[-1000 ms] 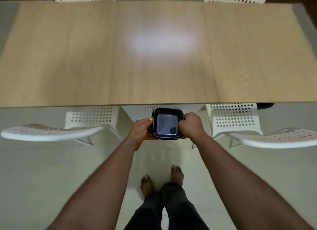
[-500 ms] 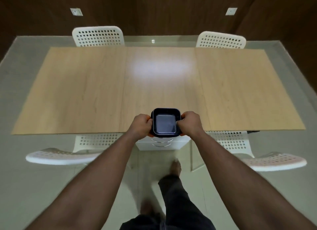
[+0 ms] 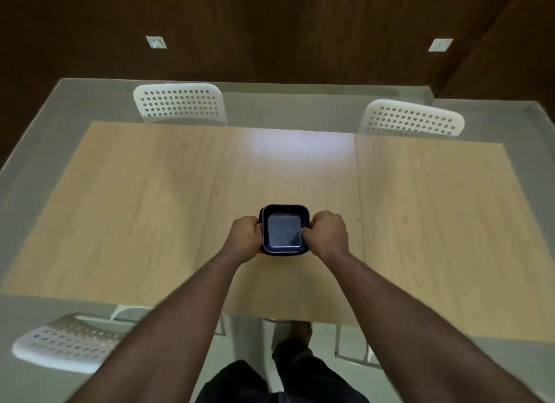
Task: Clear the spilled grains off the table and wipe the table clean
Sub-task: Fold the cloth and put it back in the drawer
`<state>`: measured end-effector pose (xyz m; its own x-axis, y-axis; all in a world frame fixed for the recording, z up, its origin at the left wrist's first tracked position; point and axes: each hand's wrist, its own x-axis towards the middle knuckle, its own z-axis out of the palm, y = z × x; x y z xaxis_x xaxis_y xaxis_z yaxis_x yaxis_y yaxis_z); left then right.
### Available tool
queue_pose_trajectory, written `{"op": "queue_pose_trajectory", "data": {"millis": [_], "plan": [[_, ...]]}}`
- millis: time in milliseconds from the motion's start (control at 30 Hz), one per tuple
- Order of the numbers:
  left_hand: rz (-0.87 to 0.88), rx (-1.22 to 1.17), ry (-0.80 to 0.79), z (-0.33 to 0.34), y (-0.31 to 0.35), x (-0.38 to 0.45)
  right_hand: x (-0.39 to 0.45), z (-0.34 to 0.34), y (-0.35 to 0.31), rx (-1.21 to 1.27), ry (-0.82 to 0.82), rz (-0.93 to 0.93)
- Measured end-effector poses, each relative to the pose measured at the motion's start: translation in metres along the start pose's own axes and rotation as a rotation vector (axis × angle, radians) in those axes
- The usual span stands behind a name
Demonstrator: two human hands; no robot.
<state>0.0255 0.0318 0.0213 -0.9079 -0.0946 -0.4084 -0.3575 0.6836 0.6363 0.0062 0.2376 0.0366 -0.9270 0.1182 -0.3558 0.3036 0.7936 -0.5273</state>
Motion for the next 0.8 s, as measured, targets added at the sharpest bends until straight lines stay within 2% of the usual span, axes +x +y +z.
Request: {"op": "queue_pose_trajectory", "data": {"millis": [167, 567, 800], "plan": [[-0.050, 0.075, 0.036, -0.005, 0.006, 0.044, 0.044, 0.005, -0.013, 0.019, -0.003, -0.007], [-0.076, 0.140, -0.017, -0.015, -0.002, 0.106, 0.096, 0.018, -0.015, 0.170, -0.058, 0.075], [-0.116, 0.137, 0.003, -0.022, -0.009, 0.110, 0.102, -0.003, -0.013, 0.245, 0.026, 0.115]]}}
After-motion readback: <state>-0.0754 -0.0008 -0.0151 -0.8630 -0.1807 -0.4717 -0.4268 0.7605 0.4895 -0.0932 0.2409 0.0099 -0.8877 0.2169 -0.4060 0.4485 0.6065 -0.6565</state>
